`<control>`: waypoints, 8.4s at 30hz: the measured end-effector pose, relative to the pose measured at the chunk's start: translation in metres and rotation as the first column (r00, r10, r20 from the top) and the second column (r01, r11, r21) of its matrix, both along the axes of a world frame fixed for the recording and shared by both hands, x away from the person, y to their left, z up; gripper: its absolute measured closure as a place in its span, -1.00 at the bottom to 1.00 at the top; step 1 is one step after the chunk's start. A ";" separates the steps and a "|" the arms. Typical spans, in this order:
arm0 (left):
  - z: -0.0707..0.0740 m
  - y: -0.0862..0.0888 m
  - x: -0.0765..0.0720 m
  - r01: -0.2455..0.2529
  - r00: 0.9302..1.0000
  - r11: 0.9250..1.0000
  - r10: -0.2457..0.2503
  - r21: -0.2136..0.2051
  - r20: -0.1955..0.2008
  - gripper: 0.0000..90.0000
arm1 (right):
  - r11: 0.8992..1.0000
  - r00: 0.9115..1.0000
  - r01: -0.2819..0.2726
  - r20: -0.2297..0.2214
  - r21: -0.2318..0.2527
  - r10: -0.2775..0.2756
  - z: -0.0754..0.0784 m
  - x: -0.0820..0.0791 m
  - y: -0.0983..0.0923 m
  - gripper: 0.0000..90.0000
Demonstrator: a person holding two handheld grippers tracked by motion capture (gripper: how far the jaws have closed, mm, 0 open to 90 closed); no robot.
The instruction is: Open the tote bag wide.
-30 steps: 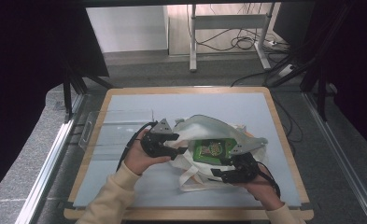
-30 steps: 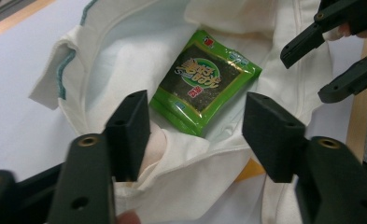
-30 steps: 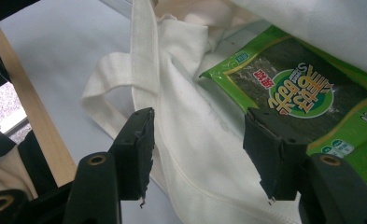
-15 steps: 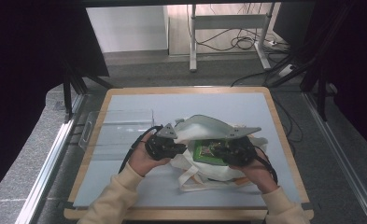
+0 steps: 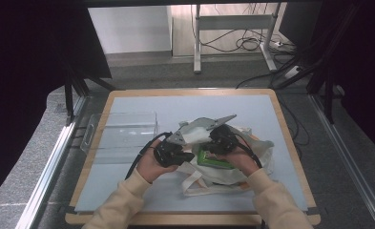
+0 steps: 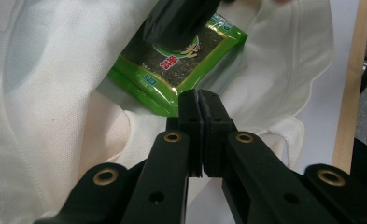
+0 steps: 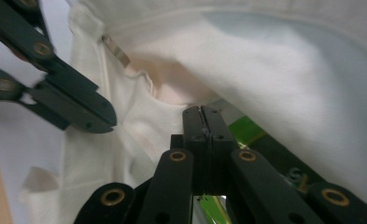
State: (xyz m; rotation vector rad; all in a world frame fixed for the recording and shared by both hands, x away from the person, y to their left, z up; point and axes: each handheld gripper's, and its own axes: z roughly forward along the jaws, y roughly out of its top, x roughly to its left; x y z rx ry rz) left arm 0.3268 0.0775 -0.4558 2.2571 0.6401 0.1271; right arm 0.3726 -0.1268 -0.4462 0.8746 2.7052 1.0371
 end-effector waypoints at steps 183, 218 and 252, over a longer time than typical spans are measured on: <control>-0.027 0.004 0.012 0.007 0.994 1.000 -0.005 0.017 -0.109 1.00 | 0.928 0.958 0.277 0.145 -0.248 -0.247 0.004 0.016 -0.076 0.98; -0.028 0.006 0.012 0.002 0.994 1.000 0.000 0.017 -0.109 1.00 | 0.881 0.912 0.403 0.192 -0.246 -0.363 -0.018 0.058 -0.103 0.98; -0.028 0.004 0.010 0.004 0.994 1.000 -0.001 0.024 -0.107 0.99 | 0.950 0.982 0.189 0.037 -0.249 -0.185 -0.020 -0.044 -0.089 0.98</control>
